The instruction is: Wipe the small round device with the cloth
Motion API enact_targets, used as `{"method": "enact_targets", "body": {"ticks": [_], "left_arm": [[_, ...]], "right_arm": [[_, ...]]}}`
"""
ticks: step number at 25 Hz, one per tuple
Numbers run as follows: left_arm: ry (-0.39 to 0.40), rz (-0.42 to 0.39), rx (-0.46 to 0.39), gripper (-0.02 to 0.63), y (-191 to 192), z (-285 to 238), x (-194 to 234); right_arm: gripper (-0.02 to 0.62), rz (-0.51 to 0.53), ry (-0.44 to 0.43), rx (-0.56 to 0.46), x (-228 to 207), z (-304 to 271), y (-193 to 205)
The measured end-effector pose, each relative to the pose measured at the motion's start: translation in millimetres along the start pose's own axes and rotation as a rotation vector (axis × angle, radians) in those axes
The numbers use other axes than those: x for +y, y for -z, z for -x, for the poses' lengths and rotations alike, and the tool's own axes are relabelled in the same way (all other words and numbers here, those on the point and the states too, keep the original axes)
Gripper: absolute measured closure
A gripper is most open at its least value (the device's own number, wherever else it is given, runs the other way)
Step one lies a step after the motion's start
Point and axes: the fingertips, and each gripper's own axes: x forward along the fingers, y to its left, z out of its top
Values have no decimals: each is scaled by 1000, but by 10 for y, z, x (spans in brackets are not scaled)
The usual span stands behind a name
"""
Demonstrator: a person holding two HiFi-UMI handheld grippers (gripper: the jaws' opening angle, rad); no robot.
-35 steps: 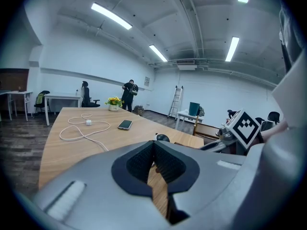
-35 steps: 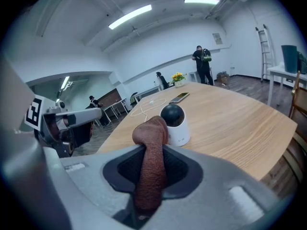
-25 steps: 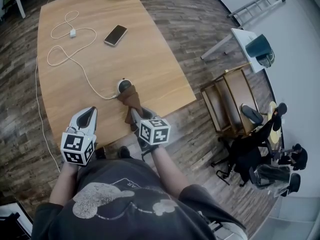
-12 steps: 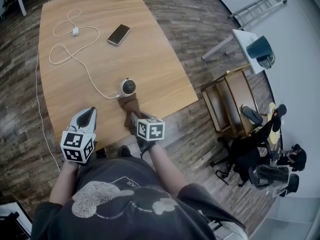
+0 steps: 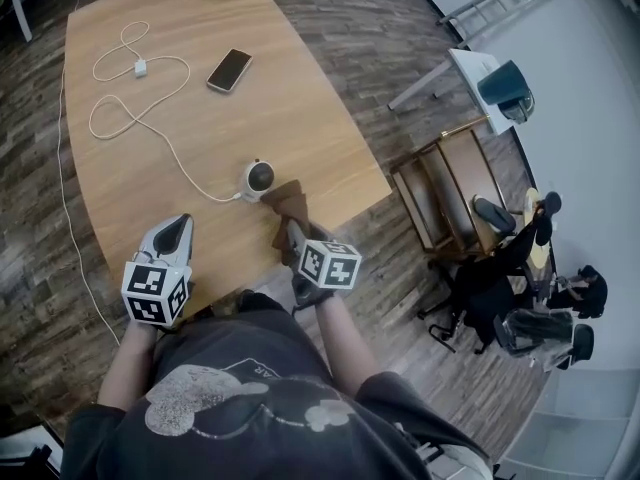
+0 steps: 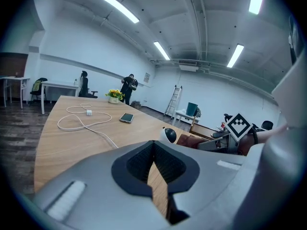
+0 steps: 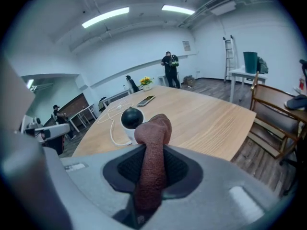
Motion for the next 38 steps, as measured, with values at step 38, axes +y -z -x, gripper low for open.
{"method": "enact_targets", "body": {"ticks": [38], "left_arm": [[-225, 45, 11, 588, -136, -663, -25]], "right_arm": [[523, 243, -337, 190, -170, -965, -324]]}}
